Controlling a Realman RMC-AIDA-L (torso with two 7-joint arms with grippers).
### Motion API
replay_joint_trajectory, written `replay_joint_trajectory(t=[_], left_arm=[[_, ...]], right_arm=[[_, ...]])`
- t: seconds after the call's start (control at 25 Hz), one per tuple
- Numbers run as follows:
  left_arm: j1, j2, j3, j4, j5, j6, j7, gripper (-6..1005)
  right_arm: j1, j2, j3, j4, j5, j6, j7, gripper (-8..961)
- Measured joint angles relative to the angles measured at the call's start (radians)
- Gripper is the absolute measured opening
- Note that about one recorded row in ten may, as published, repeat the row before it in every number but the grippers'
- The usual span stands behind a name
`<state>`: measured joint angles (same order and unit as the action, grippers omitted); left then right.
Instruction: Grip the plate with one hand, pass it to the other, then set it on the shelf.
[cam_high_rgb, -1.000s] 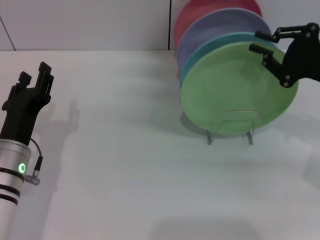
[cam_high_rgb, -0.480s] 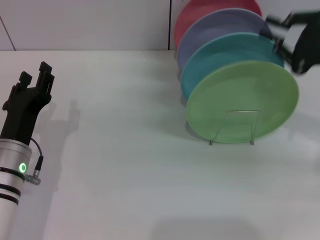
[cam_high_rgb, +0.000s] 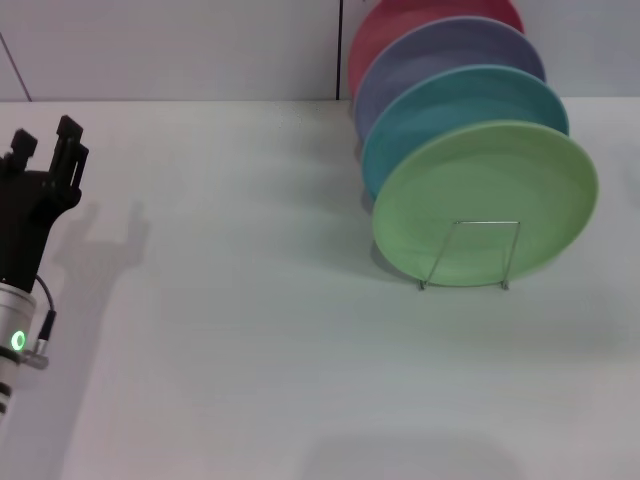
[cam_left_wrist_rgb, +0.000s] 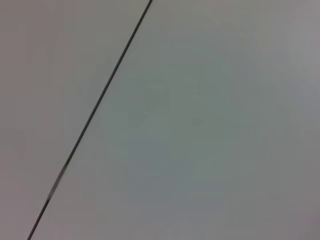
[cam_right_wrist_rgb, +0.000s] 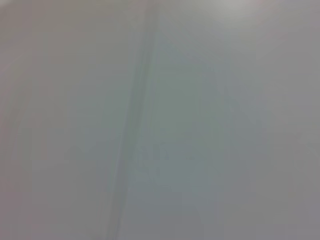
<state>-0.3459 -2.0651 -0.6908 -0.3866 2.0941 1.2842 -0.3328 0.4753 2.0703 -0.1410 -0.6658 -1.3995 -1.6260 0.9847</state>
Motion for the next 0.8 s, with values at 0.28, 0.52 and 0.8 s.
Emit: replay_joint_trajectory(t=[0.28, 0.52, 0.8], left_arm=[[-0.011, 0.008, -0.010, 0.076, 0.075, 0.103, 0.130, 629], [-0.011, 0.008, -0.064, 0.128, 0.077, 0.102, 0.157, 826], [-0.002, 0.007, -0.082, 0.140, 0.074, 0.105, 0.148, 827]], right_arm=[[-0.107, 0.000, 0.153, 0.181, 0.101, 0.084, 0.042, 281], [-0.143, 0.003, 0.245, 0.340, 0.227, 0.104, -0.102, 516], [-0.137, 0.005, 0.340, 0.522, 0.306, 0.129, -0.362, 683]])
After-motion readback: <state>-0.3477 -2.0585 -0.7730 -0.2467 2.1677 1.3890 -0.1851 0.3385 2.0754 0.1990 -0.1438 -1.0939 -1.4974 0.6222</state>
